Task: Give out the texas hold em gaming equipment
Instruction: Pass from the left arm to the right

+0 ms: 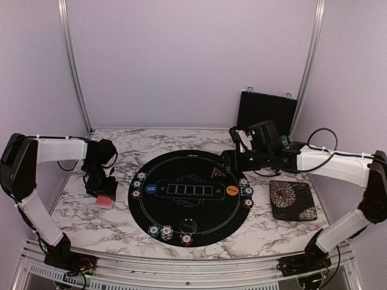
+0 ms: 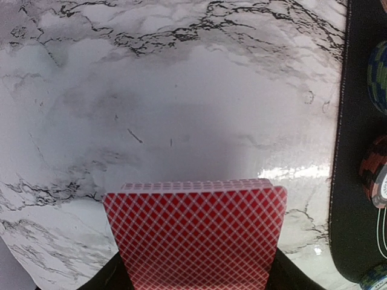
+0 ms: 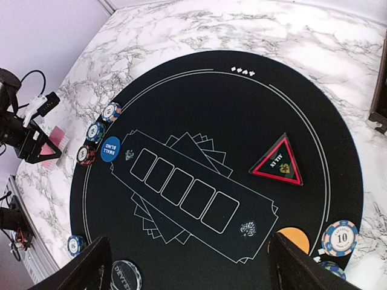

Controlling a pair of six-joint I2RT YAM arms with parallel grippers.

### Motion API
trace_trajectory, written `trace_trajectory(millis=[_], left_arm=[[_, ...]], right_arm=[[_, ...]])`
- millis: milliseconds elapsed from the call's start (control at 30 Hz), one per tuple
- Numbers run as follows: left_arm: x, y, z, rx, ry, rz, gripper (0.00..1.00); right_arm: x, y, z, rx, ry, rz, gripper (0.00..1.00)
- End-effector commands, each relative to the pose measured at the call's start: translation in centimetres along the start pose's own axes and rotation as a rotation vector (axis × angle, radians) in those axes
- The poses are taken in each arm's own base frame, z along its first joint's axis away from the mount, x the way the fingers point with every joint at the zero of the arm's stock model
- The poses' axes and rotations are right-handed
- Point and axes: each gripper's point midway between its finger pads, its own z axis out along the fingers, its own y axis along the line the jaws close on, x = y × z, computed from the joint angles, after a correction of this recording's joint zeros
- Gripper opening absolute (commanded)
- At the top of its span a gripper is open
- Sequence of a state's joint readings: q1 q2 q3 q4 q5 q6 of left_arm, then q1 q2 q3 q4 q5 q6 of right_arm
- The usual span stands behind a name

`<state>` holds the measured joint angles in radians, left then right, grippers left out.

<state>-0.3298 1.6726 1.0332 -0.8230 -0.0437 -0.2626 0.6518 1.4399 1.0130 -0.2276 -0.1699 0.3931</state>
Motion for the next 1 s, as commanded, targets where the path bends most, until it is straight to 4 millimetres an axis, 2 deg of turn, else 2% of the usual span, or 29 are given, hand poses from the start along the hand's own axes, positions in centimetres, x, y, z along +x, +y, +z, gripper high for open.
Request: trace_trajectory(millis=[0, 200, 367, 633, 967], left_arm=[[0.9, -0.1, -1.4, 0.006, -0.002, 0.003, 0.54], [1.3, -0.8, -2.0, 0.012, -0.009, 0.026, 0.54], [1.4, -2.5, -3.5, 0.024, -0.03, 0.068, 0.53], [1.7, -7.2, -6.4, 0.059, -0.072, 0.179, 0.53], [1.9, -13.9, -8.8, 0.086, -0.106, 0.334, 0.53]], right_arm=[[-1.9, 1.4, 0.2, -0.066, -0.029, 0.025, 0.86], [-1.7, 1.9, 0.9, -0.097, -0.006, 0.04, 0.86], [-1.3, 2.7, 1.6, -0.151, 0.029, 0.075, 0.86], [-0.9, 4.8, 2.4, -0.278, 0.084, 0.152, 0.84], [0.0, 7.1, 4.0, -0.469, 0.153, 0.295, 0.81]])
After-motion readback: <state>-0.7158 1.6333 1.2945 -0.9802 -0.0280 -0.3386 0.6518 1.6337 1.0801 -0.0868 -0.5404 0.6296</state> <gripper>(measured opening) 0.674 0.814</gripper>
